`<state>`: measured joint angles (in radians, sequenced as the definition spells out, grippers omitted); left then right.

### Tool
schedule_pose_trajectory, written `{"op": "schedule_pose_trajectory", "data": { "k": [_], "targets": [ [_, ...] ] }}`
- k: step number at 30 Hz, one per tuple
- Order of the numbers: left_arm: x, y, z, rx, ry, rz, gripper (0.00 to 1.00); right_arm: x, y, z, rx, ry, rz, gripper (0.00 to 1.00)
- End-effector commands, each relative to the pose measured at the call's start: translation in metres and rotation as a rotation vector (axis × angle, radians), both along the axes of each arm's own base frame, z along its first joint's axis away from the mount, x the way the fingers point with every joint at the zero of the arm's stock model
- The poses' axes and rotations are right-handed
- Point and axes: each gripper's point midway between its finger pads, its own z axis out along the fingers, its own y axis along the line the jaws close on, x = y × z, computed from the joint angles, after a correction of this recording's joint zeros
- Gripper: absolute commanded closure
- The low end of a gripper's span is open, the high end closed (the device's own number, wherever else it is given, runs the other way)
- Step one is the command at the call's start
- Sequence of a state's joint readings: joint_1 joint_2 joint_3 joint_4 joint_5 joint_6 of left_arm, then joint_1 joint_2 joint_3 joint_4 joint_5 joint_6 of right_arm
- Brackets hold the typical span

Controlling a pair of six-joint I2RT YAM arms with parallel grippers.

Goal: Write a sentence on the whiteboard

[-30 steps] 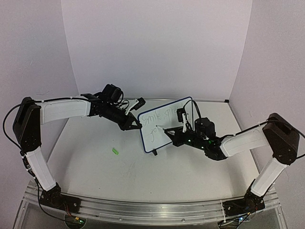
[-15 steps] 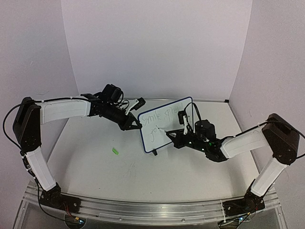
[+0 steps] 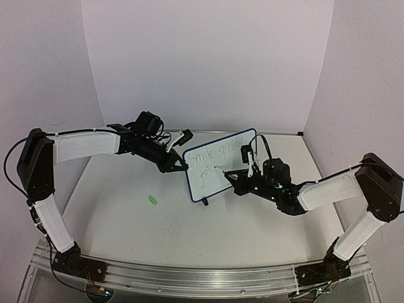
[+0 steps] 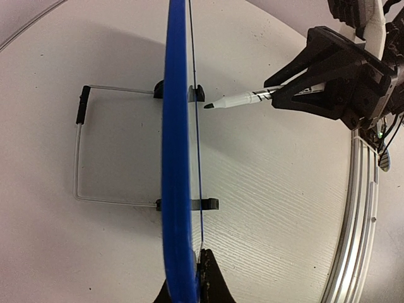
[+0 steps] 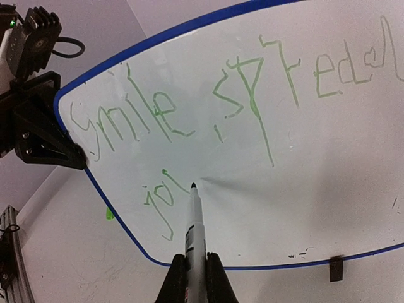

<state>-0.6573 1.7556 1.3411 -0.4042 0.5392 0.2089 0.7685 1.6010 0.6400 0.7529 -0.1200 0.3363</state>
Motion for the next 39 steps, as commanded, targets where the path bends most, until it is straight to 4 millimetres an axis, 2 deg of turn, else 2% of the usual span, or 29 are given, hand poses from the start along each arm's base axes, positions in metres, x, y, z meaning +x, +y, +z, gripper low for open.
{"op": "schedule_pose_trajectory", "data": {
  "k": [1, 17, 25, 32, 39],
  "targets": [
    [-0.003, 0.008, -0.028, 0.106, 0.032, 0.004, 1.00, 0.010, 0.004, 0.023, 0.022, -0.067, -0.013, 1.00],
    [-0.003, 0.008, -0.028, 0.106, 0.033, 0.003, 1.00, 0.019, 0.009, 0.012, -0.005, -0.063, -0.023, 1.00],
    [-0.003, 0.008, -0.028, 0.105, 0.033, 0.004, 1.00, 0.012, 0.006, -0.009, -0.019, -0.009, -0.018, 1.00],
    [-0.003, 0.008, -0.028, 0.106, 0.033, 0.003, 1.00, 0.003, 0.014, -0.031, -0.039, 0.040, 0.006, 1.00],
    [-0.003, 0.008, -0.027, 0.104, 0.031, 0.003, 1.00, -0.005, 0.021, -0.044, -0.045, 0.067, 0.013, 1.00]
  ]
}}
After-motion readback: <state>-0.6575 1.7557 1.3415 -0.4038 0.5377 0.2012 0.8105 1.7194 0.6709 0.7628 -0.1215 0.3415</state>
